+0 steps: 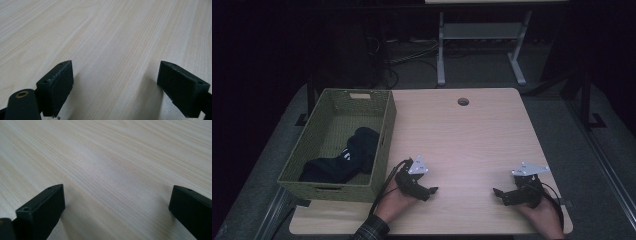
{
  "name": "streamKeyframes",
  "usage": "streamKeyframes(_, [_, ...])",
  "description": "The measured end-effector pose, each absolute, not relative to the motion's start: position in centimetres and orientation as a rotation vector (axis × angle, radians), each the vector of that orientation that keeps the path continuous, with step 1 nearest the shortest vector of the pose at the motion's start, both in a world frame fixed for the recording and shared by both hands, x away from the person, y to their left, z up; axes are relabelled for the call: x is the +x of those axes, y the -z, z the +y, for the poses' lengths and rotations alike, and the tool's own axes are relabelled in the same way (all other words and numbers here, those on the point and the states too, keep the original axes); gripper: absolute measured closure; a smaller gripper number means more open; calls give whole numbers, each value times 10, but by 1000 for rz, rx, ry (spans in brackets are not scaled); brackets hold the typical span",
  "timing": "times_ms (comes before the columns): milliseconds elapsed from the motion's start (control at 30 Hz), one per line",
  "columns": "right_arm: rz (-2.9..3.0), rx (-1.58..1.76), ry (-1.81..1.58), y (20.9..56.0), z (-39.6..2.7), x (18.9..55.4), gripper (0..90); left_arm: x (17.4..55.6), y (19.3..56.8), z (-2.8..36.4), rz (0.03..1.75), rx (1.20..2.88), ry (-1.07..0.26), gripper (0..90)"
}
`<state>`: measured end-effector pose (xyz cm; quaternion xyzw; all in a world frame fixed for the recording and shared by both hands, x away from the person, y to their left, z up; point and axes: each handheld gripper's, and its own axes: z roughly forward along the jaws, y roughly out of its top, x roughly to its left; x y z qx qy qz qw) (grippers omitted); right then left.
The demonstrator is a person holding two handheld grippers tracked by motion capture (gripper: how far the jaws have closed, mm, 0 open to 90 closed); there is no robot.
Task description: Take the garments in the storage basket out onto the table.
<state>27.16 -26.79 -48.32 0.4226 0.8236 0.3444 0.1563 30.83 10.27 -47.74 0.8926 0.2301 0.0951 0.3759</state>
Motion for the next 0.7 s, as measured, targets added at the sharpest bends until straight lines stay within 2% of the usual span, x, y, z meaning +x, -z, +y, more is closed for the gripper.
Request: streamKeyframes(700, [2355, 1212, -988, 483, -268, 270, 0, 316, 477, 103, 601, 2280, -245, 131])
